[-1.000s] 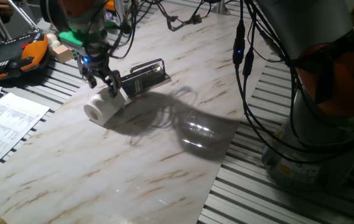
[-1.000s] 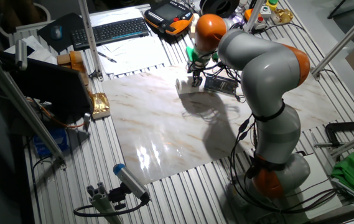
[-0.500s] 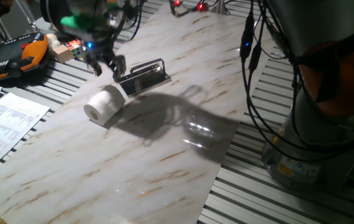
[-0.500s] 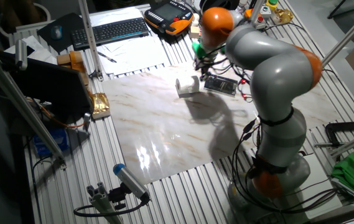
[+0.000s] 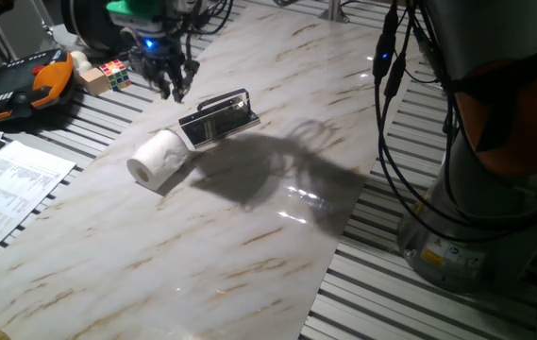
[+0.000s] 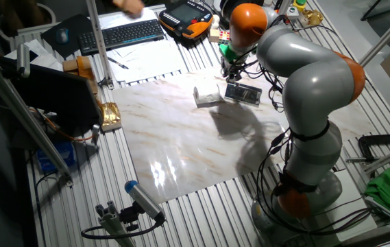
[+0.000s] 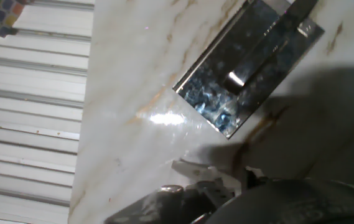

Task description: Take the roll of paper down from the shelf

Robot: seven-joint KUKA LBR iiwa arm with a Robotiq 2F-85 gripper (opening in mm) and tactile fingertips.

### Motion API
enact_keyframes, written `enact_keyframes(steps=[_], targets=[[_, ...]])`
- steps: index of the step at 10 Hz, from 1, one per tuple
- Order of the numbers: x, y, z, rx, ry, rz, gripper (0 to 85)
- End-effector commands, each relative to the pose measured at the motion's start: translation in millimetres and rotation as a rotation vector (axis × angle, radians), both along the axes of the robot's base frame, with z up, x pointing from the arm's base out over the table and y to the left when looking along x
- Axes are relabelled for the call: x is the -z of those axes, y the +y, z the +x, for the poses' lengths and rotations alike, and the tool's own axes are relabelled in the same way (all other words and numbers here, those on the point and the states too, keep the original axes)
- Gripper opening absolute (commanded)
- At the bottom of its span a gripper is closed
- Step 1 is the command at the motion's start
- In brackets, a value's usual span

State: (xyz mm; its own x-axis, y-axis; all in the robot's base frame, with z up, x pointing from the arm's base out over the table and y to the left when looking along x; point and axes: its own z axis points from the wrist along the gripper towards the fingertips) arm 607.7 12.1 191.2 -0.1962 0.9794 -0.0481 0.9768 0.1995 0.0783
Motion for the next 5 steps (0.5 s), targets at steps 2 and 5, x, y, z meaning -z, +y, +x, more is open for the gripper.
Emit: enact_keyframes(steps=[2,5], targets=[[-3.2,-3.6,-3.5,-0.034,0.0,-0.005,0.7],[-4.8,-5.5,-5.0,-0.063,-0.008,-0.017,0.7]])
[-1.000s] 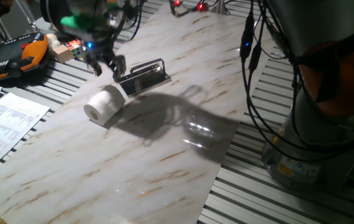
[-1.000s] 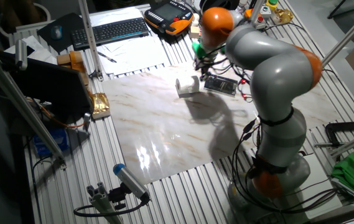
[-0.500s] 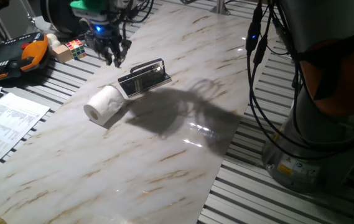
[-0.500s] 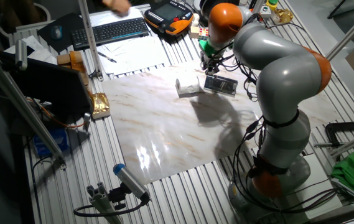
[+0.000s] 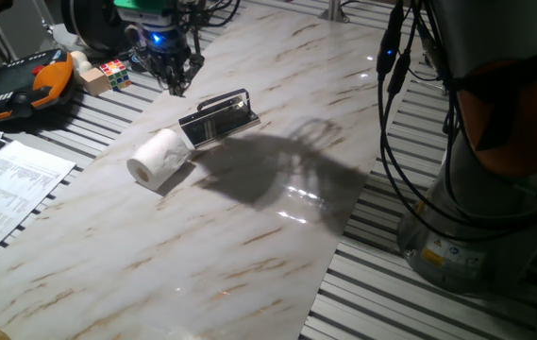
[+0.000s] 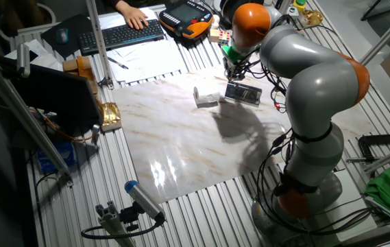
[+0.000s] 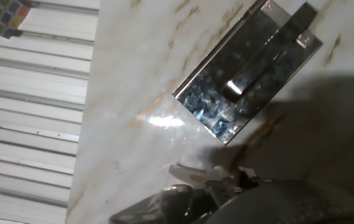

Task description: Take the roll of paper down from the shelf

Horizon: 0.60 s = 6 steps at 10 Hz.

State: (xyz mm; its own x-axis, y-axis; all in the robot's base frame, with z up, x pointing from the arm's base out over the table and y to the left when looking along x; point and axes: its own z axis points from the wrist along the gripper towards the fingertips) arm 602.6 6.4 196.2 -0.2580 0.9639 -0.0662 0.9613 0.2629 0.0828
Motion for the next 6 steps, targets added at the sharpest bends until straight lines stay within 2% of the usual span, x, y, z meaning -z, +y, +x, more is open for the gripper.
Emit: enact_keyframes(steps=[1,6], targets=[[-0.7,-0.9,-0.9,-0.004,0.0,0.003,0.7],[-4.4,-6.9,-3.2,-0.022,0.009,0.007,0.7]])
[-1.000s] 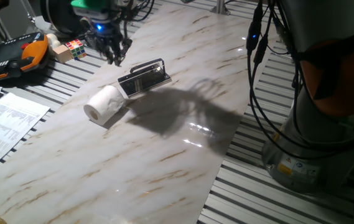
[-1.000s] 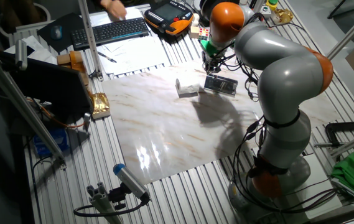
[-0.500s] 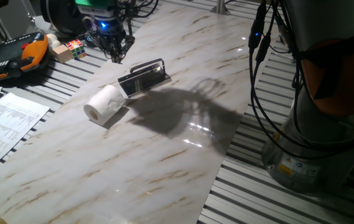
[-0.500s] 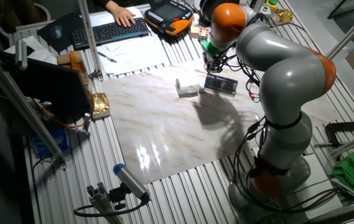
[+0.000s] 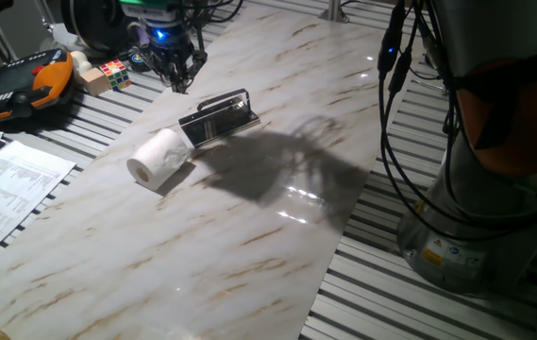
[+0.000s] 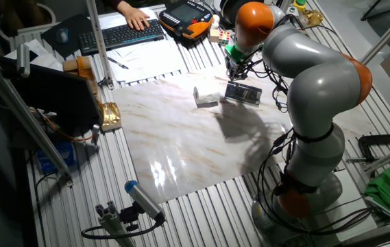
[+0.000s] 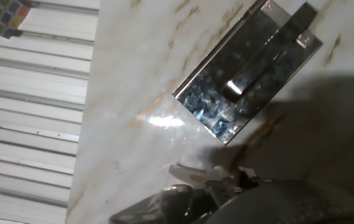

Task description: Take the roll of paper down from the shelf

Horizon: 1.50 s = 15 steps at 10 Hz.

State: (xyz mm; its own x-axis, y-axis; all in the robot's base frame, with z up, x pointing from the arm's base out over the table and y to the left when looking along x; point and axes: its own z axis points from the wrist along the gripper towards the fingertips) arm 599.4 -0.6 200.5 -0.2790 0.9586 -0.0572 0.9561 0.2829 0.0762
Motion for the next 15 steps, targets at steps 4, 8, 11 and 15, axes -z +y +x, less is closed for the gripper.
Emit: enact_keyframes(steps=[4,8,11,15], targets=[[0.1,-0.3,0.0,-0.002,0.001,0.001,0.7],[0.2,-0.1,0.2,-0.005,-0.003,0.009,0.7],[0.0,-0.3,0.0,-0.006,0.0,0.013,0.7],[-0.7,-0.4,-0.1,-0.008,-0.003,0.01,0.7]])
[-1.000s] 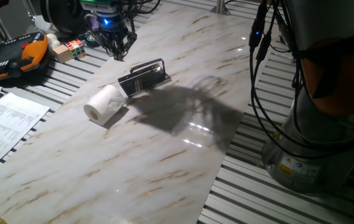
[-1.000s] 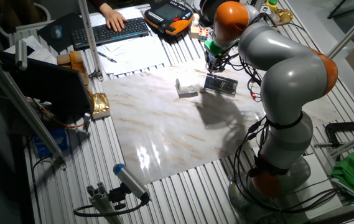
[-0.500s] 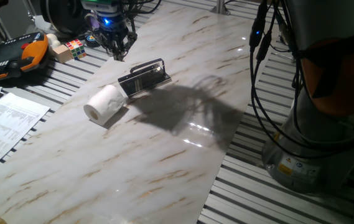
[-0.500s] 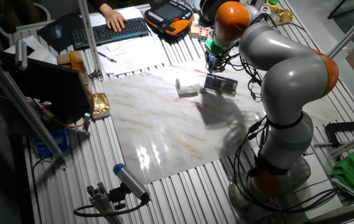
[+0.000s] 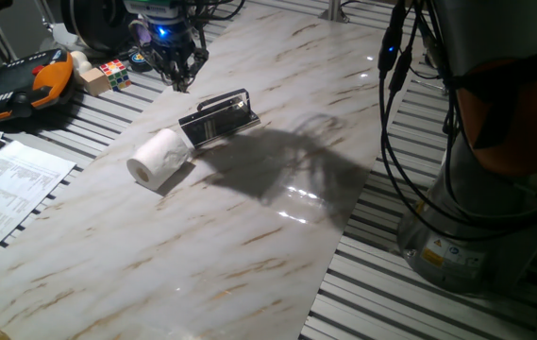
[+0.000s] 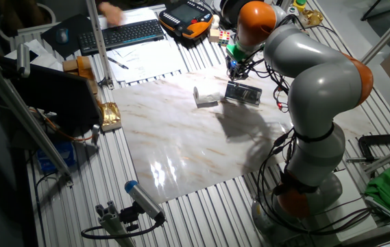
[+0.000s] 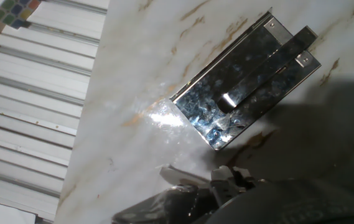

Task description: Take the roll of paper down from the shelf

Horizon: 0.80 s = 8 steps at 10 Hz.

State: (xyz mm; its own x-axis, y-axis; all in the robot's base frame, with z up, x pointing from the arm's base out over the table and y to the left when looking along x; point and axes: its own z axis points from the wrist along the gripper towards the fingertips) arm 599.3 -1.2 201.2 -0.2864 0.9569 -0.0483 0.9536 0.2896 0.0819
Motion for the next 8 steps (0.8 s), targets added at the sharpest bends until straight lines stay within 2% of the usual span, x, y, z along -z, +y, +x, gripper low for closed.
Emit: enact_keyframes(steps=[1,5,8], targets=[[0.0,0.2,-0.1,0.001,0.0,-0.002,0.7],[-1.0,0.4,-2.2,-0.005,0.003,-0.001,0.7],[-0.8,2.1,-0.6,-0.006,0.002,-0.007,0.7]])
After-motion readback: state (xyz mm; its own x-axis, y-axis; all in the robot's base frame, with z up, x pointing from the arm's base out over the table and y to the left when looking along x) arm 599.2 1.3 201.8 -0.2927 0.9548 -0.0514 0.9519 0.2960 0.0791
